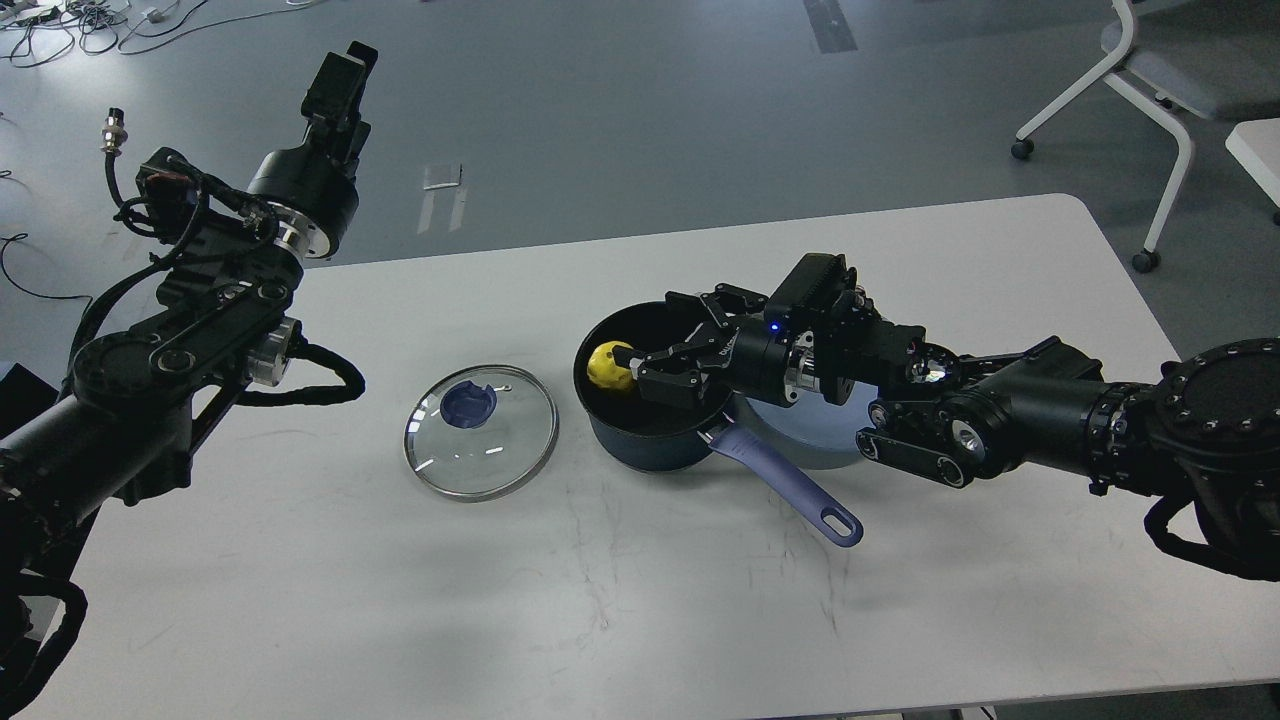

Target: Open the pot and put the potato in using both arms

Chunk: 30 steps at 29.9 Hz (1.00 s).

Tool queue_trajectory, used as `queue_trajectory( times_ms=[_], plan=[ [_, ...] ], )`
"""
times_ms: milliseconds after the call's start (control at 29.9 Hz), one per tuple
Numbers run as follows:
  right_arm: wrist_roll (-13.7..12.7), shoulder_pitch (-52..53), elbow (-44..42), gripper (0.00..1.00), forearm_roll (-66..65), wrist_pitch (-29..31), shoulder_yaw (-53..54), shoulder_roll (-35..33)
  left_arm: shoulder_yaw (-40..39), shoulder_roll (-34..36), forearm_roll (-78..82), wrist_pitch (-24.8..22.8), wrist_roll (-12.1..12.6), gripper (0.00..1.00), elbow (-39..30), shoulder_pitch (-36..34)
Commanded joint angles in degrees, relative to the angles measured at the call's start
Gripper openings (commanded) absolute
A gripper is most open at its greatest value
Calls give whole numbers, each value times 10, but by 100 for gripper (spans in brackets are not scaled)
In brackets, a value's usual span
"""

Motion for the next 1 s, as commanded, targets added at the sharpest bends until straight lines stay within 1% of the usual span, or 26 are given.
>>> queue_trajectory(
  times_ms=[0,33,67,100,134,167,234,301,334,368,435,468,501,535,568,635,669,702,769,836,936,969],
  plan=[
    [0,1,12,100,60,3,76,-3,-5,0,-4,-8,0,98,-1,1],
    [0,1,37,100,119,9,126,-14,-6,1,-5,-12,0,98,-1,2],
    [0,2,55,100,153,12,142,-24,-7,1,-5,-13,0,98,-1,2],
    [0,4,100,100,216,24,168,-51,-7,2,-12,-14,0,98,-1,2],
    [0,5,118,100,247,31,179,-65,-7,2,-19,-14,0,98,-1,2],
    [0,5,153,100,305,49,206,-86,-7,3,-40,-21,0,98,-1,2],
    [0,4,177,100,364,62,239,-103,-7,4,-65,-34,0,98,-2,2],
    [0,-5,193,100,476,95,312,-127,-7,8,-104,-82,-1,98,-19,3],
    [0,-10,194,100,503,103,324,-131,-7,9,-112,-99,-1,98,-24,3],
    [-3,-21,199,100,550,118,348,-137,-8,12,-127,-132,-1,98,-30,9],
    [-8,-28,209,100,585,131,362,-145,-14,13,-142,-157,-1,98,-31,18],
    [-22,-31,221,100,611,144,373,-162,-24,11,-154,-177,2,98,-31,25],
    [-49,-35,228,100,626,163,382,-181,-33,8,-161,-196,5,98,-31,30],
    [-61,-40,229,100,633,172,386,-186,-35,8,-162,-209,5,98,-31,34],
    [-81,-52,228,100,645,194,399,-190,-36,8,-163,-251,6,98,-35,46],
    [-95,-65,225,100,655,213,414,-193,-41,8,-164,-300,6,98,-38,56],
    [-105,-74,223,100,656,231,421,-195,-47,7,-165,-334,6,98,-38,64],
    [-109,-77,222,100,656,239,423,-197,-50,7,-168,-345,6,98,-38,66],
    [-131,-80,212,100,657,267,423,-210,-50,5,-180,-353,9,98,-37,72],
    [-133,-82,208,100,656,285,421,-212,-46,4,-181,-355,16,98,-37,78],
    [-133,-85,208,100,656,341,419,-212,-47,3,-184,-356,49,98,-36,97],
    [-133,-85,208,100,656,356,423,-210,-49,0,-184,-355,52,98,-34,99]
  ],
)
